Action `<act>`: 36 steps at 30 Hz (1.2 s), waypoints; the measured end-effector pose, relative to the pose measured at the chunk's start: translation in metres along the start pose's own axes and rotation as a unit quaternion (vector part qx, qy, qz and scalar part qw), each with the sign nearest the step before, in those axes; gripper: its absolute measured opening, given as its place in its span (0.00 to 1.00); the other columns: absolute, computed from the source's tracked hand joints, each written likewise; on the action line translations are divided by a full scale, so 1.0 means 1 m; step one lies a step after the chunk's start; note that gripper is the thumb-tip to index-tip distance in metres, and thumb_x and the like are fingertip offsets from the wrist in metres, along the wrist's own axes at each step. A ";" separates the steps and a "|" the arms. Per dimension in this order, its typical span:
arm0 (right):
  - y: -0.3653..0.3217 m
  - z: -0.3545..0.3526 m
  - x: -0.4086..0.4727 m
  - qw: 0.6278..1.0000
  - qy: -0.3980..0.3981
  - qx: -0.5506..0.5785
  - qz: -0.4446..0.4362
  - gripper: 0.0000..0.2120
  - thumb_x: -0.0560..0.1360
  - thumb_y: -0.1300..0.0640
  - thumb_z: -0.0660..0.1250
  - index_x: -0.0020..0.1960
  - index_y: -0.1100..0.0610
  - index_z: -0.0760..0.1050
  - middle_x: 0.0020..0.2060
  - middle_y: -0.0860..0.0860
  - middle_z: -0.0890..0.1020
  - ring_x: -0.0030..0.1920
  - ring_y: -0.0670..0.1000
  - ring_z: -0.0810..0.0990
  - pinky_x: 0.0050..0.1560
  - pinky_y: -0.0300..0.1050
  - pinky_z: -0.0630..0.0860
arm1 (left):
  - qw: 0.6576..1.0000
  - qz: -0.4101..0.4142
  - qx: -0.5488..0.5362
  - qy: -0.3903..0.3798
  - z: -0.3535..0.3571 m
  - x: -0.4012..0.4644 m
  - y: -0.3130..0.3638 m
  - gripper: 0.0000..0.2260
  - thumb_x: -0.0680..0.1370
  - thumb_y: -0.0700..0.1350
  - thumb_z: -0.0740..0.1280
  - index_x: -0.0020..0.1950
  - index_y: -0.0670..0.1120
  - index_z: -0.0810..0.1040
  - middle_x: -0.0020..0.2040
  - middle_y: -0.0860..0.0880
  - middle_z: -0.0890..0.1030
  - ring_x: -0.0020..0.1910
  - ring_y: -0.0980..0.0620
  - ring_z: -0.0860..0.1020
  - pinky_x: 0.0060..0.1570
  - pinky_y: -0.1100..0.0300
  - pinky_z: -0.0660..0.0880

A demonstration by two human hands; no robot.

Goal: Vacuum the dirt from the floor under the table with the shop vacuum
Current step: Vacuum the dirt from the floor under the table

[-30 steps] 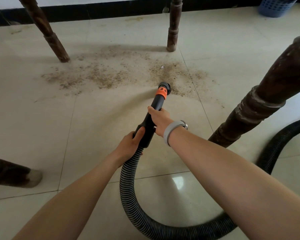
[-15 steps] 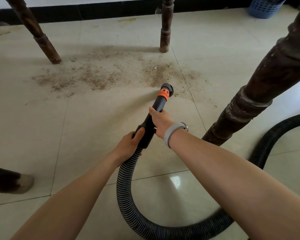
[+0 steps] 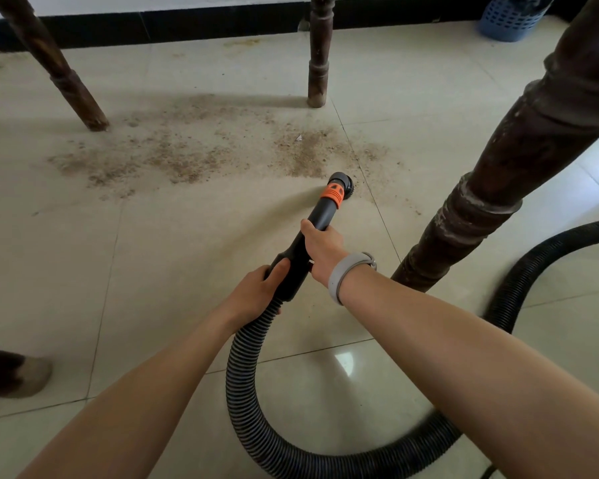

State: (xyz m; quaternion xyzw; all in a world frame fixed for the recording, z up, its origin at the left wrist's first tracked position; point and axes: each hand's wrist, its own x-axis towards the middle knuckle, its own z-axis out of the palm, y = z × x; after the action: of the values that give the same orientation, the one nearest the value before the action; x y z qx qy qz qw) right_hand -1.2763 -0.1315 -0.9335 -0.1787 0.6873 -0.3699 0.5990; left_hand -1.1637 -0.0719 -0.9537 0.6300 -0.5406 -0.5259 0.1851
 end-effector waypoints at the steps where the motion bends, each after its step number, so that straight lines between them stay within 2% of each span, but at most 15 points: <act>1: 0.000 -0.001 0.000 1.000 0.001 0.000 0.001 0.15 0.78 0.55 0.62 0.63 0.58 0.70 0.48 0.53 0.75 0.47 0.54 0.75 0.57 0.52 0.76 | 1.000 0.003 0.003 -0.002 0.000 0.000 0.001 0.21 0.80 0.59 0.52 0.52 0.41 0.72 0.39 0.46 0.79 0.33 0.50 0.78 0.35 0.63 0.75; 10: 0.002 -0.012 -0.001 0.999 0.013 0.028 0.005 0.14 0.79 0.56 0.61 0.63 0.59 0.69 0.49 0.53 0.74 0.47 0.53 0.74 0.54 0.50 0.75 | 1.000 0.019 0.006 -0.017 0.006 0.002 0.001 0.17 0.80 0.58 0.53 0.44 0.46 0.71 0.36 0.47 0.78 0.31 0.51 0.77 0.33 0.63 0.74; 15: 0.006 -0.015 -0.002 0.998 0.030 0.056 0.008 0.14 0.78 0.57 0.61 0.63 0.59 0.69 0.49 0.54 0.74 0.46 0.53 0.74 0.51 0.49 0.74 | 0.999 0.023 0.003 -0.033 0.007 0.004 -0.002 0.18 0.80 0.58 0.54 0.46 0.45 0.72 0.38 0.47 0.78 0.31 0.51 0.78 0.33 0.62 0.75; 19: 0.010 -0.017 0.000 0.996 0.055 0.070 -0.010 0.15 0.78 0.58 0.61 0.64 0.60 0.68 0.50 0.54 0.74 0.47 0.53 0.74 0.51 0.49 0.74 | 0.999 0.025 0.002 -0.047 0.008 0.007 -0.002 0.20 0.80 0.59 0.54 0.49 0.43 0.73 0.39 0.46 0.79 0.33 0.50 0.78 0.38 0.57 0.76; 23: 0.011 -0.019 0.002 0.995 0.064 0.070 -0.014 0.14 0.78 0.58 0.61 0.63 0.60 0.68 0.49 0.54 0.74 0.44 0.52 0.74 0.48 0.47 0.72 | 0.998 0.033 0.000 -0.052 0.010 0.011 -0.002 0.18 0.80 0.59 0.54 0.45 0.45 0.72 0.38 0.47 0.78 0.32 0.50 0.78 0.37 0.58 0.76; 25: 0.010 -0.021 0.005 0.996 0.058 0.063 -0.010 0.14 0.78 0.58 0.60 0.63 0.60 0.68 0.49 0.54 0.74 0.43 0.51 0.74 0.49 0.47 0.74 | 0.998 0.038 0.002 -0.049 0.010 0.013 -0.001 0.19 0.80 0.59 0.54 0.48 0.44 0.73 0.39 0.47 0.78 0.32 0.51 0.77 0.35 0.61 0.75; 27: 0.010 -0.023 0.008 0.997 0.047 0.061 -0.005 0.15 0.79 0.57 0.60 0.63 0.59 0.68 0.50 0.54 0.75 0.46 0.52 0.75 0.55 0.51 0.76 | 0.998 0.040 0.007 -0.042 0.010 0.014 -0.001 0.20 0.80 0.59 0.54 0.50 0.43 0.73 0.39 0.47 0.77 0.33 0.51 0.77 0.35 0.62 0.75; 29: 0.009 -0.024 0.012 0.998 0.031 0.061 -0.003 0.15 0.79 0.55 0.60 0.64 0.58 0.68 0.49 0.53 0.75 0.50 0.54 0.76 0.59 0.55 0.75 | 0.998 0.046 0.012 -0.032 0.011 0.017 0.000 0.18 0.79 0.59 0.55 0.46 0.45 0.72 0.38 0.48 0.77 0.33 0.51 0.77 0.36 0.61 0.74; 32: 0.005 -0.026 0.017 0.998 0.020 0.061 0.001 0.13 0.80 0.54 0.59 0.62 0.58 0.68 0.44 0.51 0.75 0.51 0.54 0.76 0.60 0.56 0.75 | 0.998 0.055 0.032 -0.019 0.014 0.021 0.002 0.17 0.79 0.60 0.55 0.42 0.48 0.70 0.37 0.49 0.77 0.33 0.51 0.76 0.36 0.61 0.73; 36: 0.001 -0.027 0.020 0.998 0.009 0.065 0.011 0.09 0.80 0.54 0.58 0.58 0.56 0.67 0.43 0.51 0.74 0.50 0.54 0.75 0.60 0.56 0.75 | 0.997 0.054 0.047 -0.004 0.016 0.026 0.002 0.16 0.79 0.61 0.56 0.42 0.49 0.69 0.38 0.49 0.77 0.35 0.50 0.77 0.39 0.58 0.73</act>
State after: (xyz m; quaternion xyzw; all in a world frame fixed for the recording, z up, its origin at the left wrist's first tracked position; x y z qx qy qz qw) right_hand -1.3062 -0.1371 -0.9479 -0.1286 0.6691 -0.4089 0.6072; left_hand -1.1821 -0.0901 -0.9703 0.6060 -0.5986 -0.4917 0.1810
